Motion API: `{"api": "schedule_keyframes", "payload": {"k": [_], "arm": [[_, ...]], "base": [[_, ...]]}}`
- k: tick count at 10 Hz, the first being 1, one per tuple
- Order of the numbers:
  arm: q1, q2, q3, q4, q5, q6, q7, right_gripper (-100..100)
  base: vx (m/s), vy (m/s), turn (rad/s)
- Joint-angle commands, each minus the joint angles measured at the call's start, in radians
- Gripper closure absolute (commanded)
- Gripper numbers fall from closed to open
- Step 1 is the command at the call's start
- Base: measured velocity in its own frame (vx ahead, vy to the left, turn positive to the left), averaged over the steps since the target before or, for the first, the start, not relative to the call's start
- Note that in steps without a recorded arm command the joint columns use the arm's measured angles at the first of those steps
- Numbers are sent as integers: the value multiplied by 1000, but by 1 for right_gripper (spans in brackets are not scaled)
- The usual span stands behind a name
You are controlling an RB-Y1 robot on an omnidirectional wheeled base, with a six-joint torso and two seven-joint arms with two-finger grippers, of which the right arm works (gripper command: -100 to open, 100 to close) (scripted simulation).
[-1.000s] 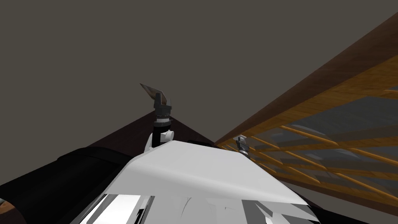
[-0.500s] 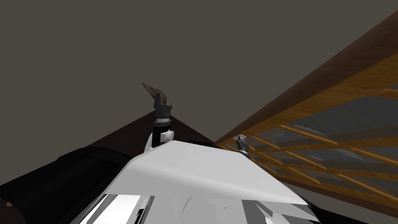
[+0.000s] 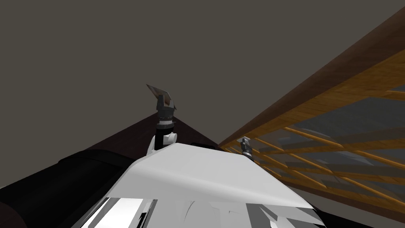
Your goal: Pull the door open
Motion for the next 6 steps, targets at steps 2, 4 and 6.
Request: {"api": "schedule_keyframes", "payload": {"k": [2, 4, 6], "arm": [[-1, 1, 2, -1, -8, 3, -61, 100], [-3, 2, 4, -1, -14, 4, -100, 100], [-7, 4, 8, -1, -25, 7, -163, 100]], "base": [[-24, -6, 20], [-34, -11, 33], [-35, -17, 39]]}}
